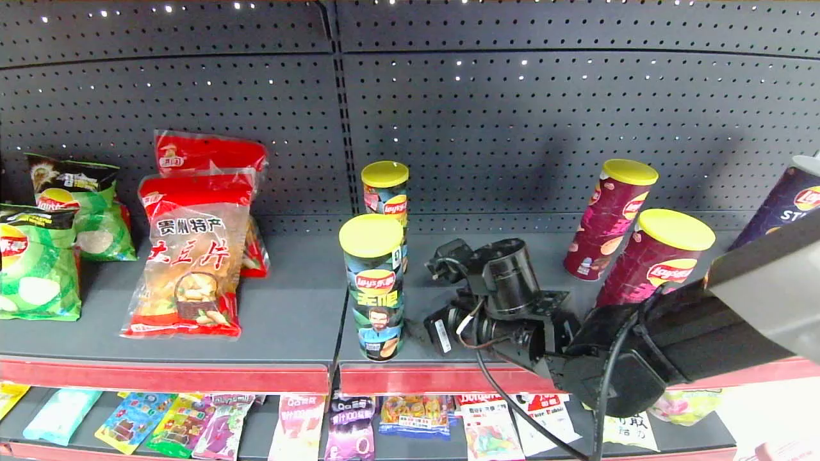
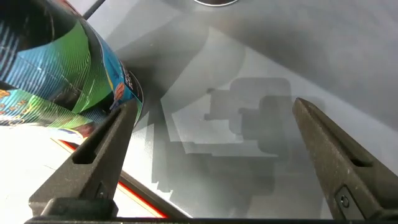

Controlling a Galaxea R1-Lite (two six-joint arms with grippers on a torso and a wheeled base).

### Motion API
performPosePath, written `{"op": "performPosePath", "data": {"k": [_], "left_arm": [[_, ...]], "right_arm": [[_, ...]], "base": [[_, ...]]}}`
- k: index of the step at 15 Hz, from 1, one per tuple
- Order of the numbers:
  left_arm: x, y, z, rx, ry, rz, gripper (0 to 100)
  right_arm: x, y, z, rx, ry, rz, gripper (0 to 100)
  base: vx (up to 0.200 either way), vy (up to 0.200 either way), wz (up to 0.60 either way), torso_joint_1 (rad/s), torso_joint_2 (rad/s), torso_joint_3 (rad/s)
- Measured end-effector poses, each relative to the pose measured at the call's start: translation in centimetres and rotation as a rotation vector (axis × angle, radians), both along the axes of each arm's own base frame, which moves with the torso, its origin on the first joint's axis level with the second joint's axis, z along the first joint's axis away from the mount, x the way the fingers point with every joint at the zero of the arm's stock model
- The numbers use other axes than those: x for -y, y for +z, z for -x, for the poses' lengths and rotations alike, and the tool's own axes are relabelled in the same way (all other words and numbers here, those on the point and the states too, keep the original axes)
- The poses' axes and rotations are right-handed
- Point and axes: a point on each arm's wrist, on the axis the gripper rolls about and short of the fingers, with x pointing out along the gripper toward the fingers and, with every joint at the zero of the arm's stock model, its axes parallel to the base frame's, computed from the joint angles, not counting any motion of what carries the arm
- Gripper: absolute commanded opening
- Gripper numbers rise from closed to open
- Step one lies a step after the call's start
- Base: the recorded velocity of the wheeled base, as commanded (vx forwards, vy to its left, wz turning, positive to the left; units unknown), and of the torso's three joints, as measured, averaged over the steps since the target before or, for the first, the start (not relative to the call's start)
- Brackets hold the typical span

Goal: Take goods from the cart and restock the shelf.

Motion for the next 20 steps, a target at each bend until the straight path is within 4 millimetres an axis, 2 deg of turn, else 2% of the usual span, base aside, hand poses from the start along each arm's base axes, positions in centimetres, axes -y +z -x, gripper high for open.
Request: {"op": "performPosePath", "data": {"k": [4,6,8,10,13,17,20], "left_arm": [[0.0,0.0,0.0,0.000,0.000,0.000,100],[0.0,0.0,0.0,0.000,0.000,0.000,100],[0.0,0.0,0.0,0.000,0.000,0.000,100],[0.0,0.0,0.0,0.000,0.000,0.000,100],[0.0,0.0,0.0,0.000,0.000,0.000,100],[0.0,0.0,0.0,0.000,0.000,0.000,100],[0.0,0.0,0.0,0.000,0.000,0.000,100]], "right_arm": [[0.4,0.3,0.3,0.002,-0.010,-0.001,100],[1.2,1.2,0.9,0.016,-0.024,-0.010,100],[2.3,2.5,2.0,0.028,-0.038,-0.034,100],[4.0,4.0,3.9,0.046,-0.053,-0.061,100],[7.7,5.7,7.8,0.067,-0.054,-0.082,100],[13.6,5.6,13.8,0.050,-0.001,-0.091,100],[19.3,5.4,17.9,0.038,0.014,-0.071,100]], "base": [[0.000,0.000,0.00,0.000,0.00,0.000],[0.000,0.000,0.00,0.000,0.00,0.000],[0.000,0.000,0.00,0.000,0.00,0.000],[0.000,0.000,0.00,0.000,0.00,0.000],[0.000,0.000,0.00,0.000,0.00,0.000],[0.000,0.000,0.00,0.000,0.00,0.000],[0.000,0.000,0.00,0.000,0.00,0.000]]}}
